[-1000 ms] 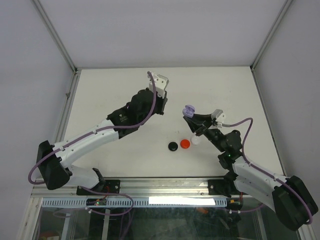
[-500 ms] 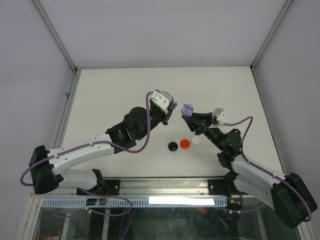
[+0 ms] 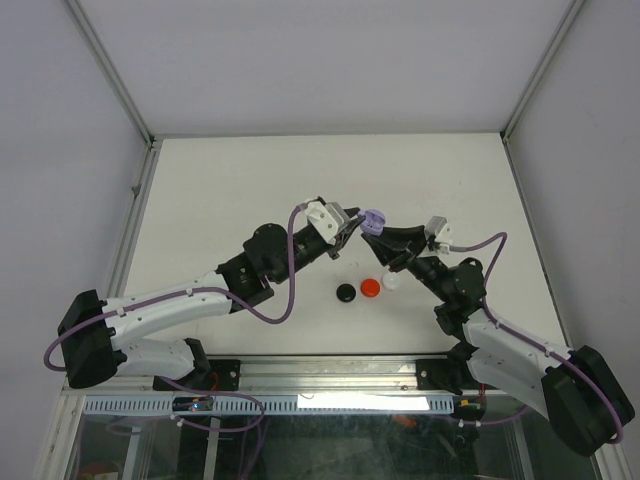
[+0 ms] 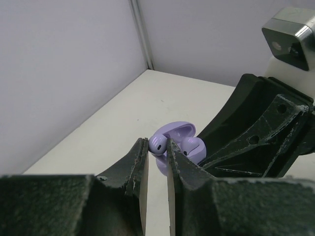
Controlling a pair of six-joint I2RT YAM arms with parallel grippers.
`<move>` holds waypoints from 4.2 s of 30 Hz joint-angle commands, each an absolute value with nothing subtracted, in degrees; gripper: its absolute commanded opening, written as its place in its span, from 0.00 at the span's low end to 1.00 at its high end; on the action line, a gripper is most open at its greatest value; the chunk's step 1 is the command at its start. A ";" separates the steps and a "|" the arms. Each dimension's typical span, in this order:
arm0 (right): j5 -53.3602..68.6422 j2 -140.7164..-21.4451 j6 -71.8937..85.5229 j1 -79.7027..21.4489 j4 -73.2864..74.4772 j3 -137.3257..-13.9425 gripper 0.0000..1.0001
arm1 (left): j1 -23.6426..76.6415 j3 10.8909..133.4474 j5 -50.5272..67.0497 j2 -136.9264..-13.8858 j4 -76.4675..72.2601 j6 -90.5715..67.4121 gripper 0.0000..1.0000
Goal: Insert the wireless bluetooth earbuds into the charging case
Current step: Place the earbud in the charging case.
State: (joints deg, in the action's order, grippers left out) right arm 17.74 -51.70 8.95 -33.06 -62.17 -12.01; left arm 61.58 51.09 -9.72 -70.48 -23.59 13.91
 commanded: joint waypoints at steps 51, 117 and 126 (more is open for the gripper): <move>20.92 -50.07 10.98 -33.36 -67.85 -15.41 0.00 | 62.40 52.49 -1.32 -69.35 -20.25 17.93 0.23; 16.93 -49.25 10.85 -33.36 -64.87 -15.74 0.00 | 60.88 66.15 -21.19 -71.62 2.81 -9.65 0.92; 17.49 -49.65 11.07 -33.32 -65.17 -15.82 0.00 | 57.83 64.44 -18.57 -69.83 2.83 -12.29 0.92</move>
State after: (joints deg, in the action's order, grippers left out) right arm 17.34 -50.26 10.90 -33.15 -62.33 -12.97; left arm 59.29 64.75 -20.38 -72.53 4.80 -10.09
